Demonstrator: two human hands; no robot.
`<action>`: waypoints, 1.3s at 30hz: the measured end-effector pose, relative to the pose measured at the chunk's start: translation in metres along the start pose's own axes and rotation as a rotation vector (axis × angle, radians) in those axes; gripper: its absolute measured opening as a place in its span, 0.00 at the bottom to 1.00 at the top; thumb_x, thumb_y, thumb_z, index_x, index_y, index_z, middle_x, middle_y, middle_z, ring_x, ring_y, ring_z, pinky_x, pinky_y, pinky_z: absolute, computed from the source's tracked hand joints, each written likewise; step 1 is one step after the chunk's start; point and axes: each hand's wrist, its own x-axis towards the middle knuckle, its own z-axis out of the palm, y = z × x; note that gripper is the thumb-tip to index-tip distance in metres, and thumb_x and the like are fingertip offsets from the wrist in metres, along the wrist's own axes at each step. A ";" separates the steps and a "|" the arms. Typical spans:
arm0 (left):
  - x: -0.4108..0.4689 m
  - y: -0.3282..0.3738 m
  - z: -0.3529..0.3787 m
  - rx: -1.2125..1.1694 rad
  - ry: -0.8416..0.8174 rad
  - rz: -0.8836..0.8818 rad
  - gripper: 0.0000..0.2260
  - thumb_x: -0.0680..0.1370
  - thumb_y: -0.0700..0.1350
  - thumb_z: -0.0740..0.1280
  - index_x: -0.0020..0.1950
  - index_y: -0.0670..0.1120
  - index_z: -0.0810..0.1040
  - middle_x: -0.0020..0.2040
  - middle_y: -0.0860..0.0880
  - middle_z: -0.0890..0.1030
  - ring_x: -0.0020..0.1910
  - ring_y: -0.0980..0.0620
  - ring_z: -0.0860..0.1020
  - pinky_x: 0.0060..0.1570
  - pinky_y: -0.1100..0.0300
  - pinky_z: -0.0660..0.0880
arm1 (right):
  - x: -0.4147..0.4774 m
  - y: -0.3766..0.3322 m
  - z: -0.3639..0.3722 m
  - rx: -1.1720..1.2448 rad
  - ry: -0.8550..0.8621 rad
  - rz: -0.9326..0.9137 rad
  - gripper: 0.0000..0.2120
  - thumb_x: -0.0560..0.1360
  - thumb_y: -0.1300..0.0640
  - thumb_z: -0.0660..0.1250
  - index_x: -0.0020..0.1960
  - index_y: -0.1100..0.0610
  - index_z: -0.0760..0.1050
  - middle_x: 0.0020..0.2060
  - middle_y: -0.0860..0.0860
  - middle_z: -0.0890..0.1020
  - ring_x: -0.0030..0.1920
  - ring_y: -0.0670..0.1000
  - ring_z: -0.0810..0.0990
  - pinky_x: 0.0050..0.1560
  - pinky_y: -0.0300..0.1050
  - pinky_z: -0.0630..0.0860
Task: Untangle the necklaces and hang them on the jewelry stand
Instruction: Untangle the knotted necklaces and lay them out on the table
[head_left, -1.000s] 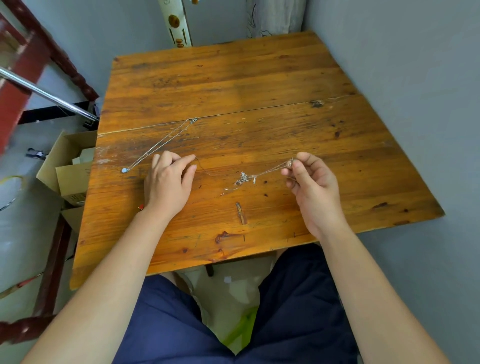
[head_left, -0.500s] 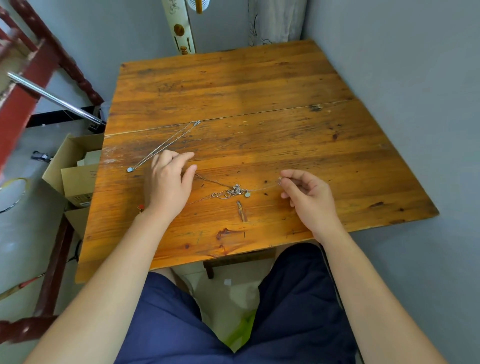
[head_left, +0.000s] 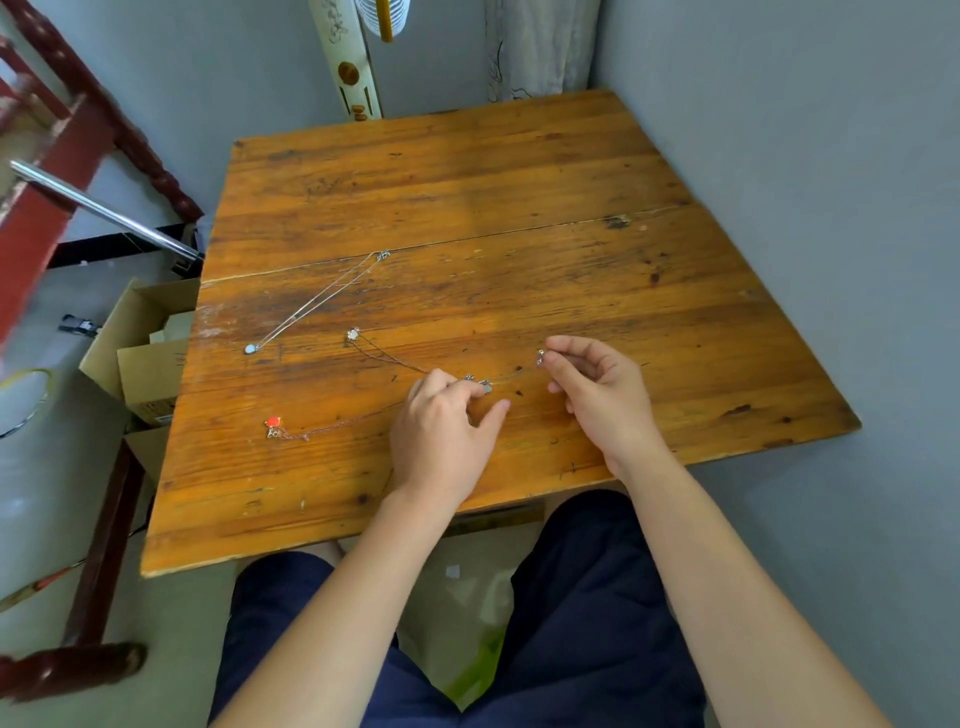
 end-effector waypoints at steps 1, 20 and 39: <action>0.000 0.001 0.002 0.018 0.016 -0.014 0.16 0.73 0.59 0.72 0.52 0.49 0.85 0.45 0.52 0.80 0.47 0.51 0.77 0.38 0.58 0.76 | 0.000 0.000 0.000 0.001 -0.004 0.002 0.06 0.79 0.57 0.70 0.55 0.49 0.81 0.48 0.48 0.86 0.38 0.40 0.81 0.36 0.31 0.73; 0.012 0.012 0.007 -0.002 0.147 -0.190 0.06 0.75 0.52 0.71 0.43 0.53 0.86 0.39 0.54 0.79 0.33 0.52 0.76 0.27 0.63 0.70 | 0.000 -0.005 -0.002 -0.008 -0.032 0.003 0.09 0.79 0.57 0.70 0.58 0.51 0.81 0.49 0.50 0.86 0.39 0.40 0.80 0.34 0.30 0.73; -0.011 -0.016 -0.047 -1.132 -0.090 -0.463 0.09 0.80 0.34 0.59 0.42 0.41 0.75 0.51 0.41 0.84 0.53 0.43 0.82 0.46 0.52 0.76 | 0.016 -0.019 0.018 0.156 -0.109 0.041 0.08 0.80 0.61 0.68 0.57 0.53 0.80 0.44 0.49 0.85 0.45 0.47 0.85 0.44 0.40 0.78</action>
